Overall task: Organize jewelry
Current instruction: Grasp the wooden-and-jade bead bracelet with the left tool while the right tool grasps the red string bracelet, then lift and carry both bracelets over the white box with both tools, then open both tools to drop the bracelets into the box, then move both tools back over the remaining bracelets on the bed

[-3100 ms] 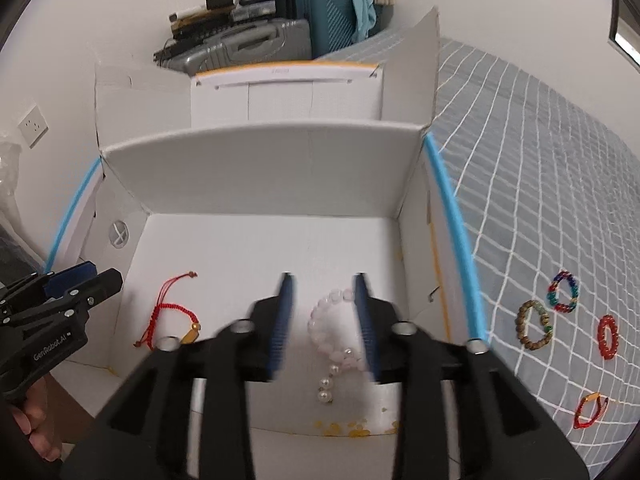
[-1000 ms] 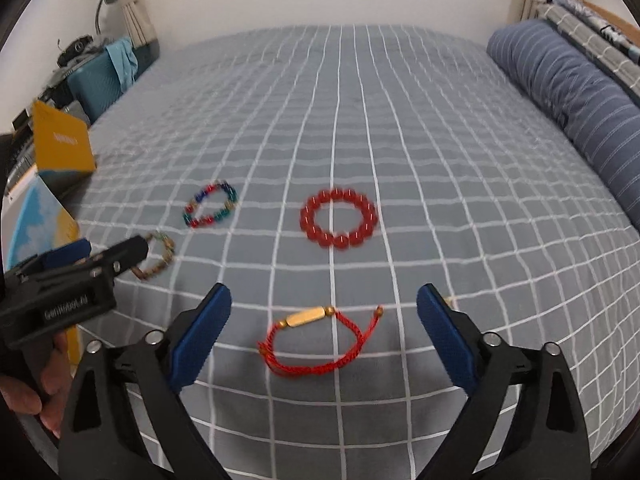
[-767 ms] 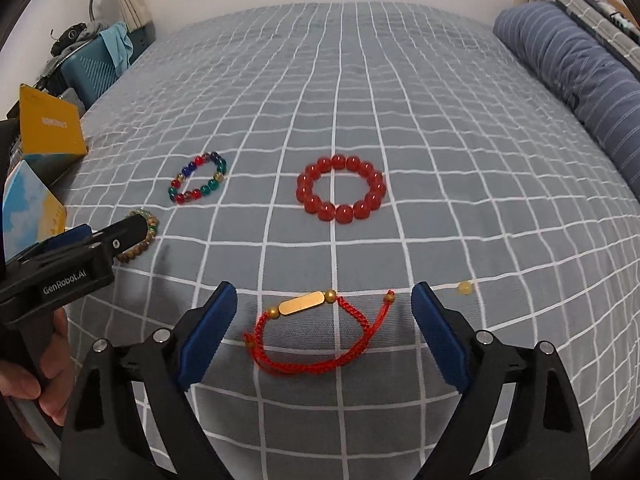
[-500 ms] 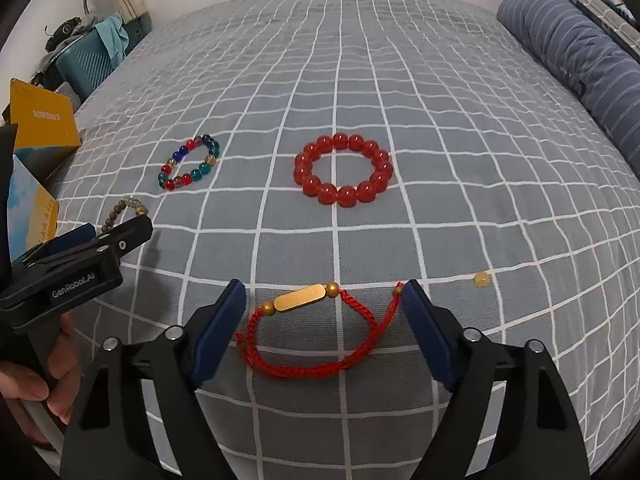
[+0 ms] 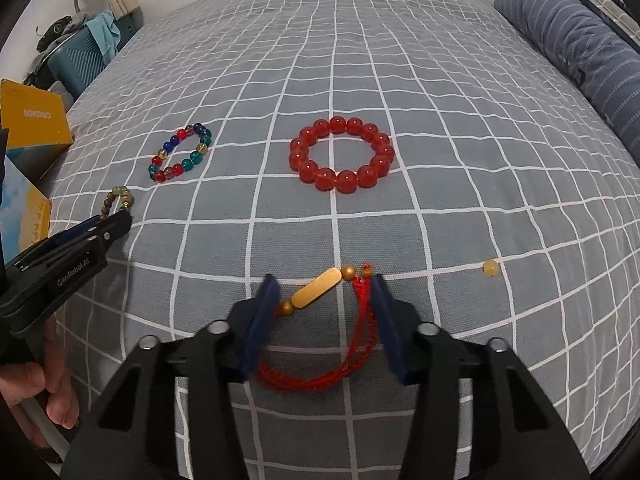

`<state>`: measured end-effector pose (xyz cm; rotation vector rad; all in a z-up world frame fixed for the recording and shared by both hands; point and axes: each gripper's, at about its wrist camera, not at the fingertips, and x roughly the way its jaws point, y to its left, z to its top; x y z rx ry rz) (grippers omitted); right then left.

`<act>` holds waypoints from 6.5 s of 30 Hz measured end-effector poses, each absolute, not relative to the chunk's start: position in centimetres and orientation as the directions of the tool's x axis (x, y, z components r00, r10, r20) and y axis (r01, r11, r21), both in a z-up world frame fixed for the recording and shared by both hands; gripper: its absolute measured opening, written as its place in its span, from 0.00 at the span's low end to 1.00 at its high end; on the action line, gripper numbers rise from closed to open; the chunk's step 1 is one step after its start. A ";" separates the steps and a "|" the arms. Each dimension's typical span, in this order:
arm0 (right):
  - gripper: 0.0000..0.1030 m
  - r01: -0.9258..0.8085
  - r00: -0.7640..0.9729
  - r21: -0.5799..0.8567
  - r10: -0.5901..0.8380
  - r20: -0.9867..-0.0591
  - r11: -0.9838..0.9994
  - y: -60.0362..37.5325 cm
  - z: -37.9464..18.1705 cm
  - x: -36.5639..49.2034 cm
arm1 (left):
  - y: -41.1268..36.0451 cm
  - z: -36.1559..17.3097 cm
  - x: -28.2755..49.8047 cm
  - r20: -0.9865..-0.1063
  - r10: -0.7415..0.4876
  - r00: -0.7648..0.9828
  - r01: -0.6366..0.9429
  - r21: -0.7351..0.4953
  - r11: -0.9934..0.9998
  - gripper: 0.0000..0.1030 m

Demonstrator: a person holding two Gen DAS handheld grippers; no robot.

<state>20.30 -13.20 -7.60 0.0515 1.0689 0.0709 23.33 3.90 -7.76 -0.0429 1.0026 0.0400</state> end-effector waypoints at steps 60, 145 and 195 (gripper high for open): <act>0.13 -0.031 0.589 0.078 0.081 -0.804 0.996 -13.9 0.3 19.9 | 4.2 1.1 20.2 -0.819 -0.010 0.574 -0.038 -0.038 0.999 0.07; 0.13 -0.603 0.444 0.041 0.378 -0.812 0.797 22.6 2.2 12.5 | 32.6 2.7 2.0 -0.839 0.214 0.501 -0.489 -0.070 0.870 0.07; 0.90 -0.389 0.658 -0.001 0.276 -0.701 0.921 6.6 8.1 15.8 | 23.1 8.3 8.1 -0.746 0.201 0.634 -0.373 -0.067 0.925 0.94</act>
